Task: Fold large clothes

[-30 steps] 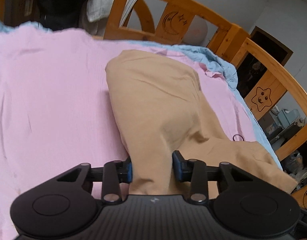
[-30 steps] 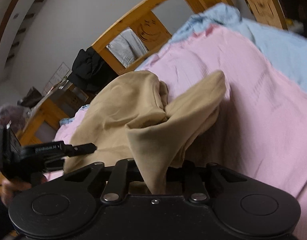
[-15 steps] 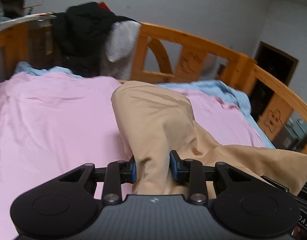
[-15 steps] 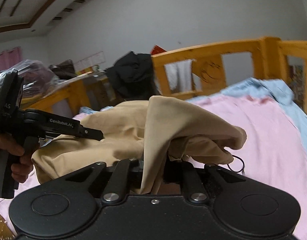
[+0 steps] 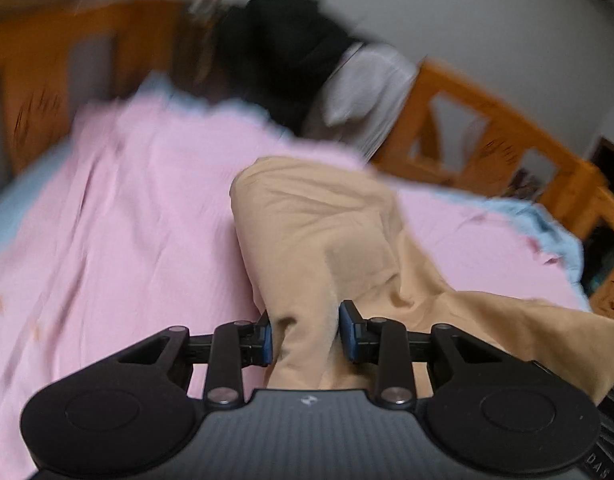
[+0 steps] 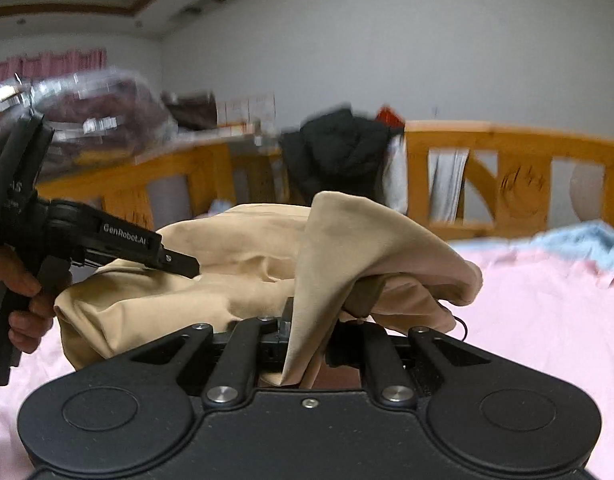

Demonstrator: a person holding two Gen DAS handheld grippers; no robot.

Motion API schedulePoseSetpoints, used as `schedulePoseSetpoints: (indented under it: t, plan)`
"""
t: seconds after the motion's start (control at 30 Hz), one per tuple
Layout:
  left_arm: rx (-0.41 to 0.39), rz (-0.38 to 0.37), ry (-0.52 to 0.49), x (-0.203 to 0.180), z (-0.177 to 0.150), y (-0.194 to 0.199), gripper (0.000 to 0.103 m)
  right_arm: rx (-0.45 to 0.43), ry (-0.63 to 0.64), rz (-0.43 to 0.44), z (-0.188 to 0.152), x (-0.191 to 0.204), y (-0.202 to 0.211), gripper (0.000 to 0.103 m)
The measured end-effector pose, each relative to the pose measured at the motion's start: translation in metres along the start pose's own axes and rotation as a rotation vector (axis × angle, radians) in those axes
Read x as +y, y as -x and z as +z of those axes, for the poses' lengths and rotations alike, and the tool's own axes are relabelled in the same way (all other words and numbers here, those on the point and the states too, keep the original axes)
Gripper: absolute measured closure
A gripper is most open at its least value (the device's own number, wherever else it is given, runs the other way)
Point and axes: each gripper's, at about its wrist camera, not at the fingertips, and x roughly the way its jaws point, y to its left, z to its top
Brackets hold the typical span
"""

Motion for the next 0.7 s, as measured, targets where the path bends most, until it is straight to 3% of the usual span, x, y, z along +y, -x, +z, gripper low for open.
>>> schedulePoseSetpoints:
  t: [0.1,0.23,0.33,0.4,0.47,0.6,0.7]
  plan:
    - [0.003,-0.003,0.021,0.011,-0.020,-0.006,0.064,0.076,-0.041,-0.008,-0.013,-0.001,-0.011,0.090]
    - [0.003,-0.013,0.027,0.013,-0.022,-0.002,0.060,0.121,-0.084,-0.020,-0.022,-0.004,-0.007,0.085]
    - [0.003,-0.002,0.023,0.014,-0.021,0.004,0.049,0.156,-0.170,-0.027,-0.027,-0.011,-0.003,0.077]
    - [0.004,0.001,0.001,0.012,-0.026,0.012,0.030,0.171,-0.196,-0.038,-0.031,-0.014,0.003,0.067]
    - [-0.004,0.018,-0.022,0.011,-0.035,0.025,0.022,0.168,-0.212,-0.060,-0.037,-0.015,0.013,0.056]
    - [-0.012,0.020,-0.044,0.005,-0.048,0.051,0.012,0.145,-0.237,-0.096,-0.045,-0.020,0.036,0.037]
    - [-0.036,0.019,-0.075,-0.002,-0.058,0.073,0.007,0.117,-0.228,-0.111,-0.043,-0.018,0.053,0.031]
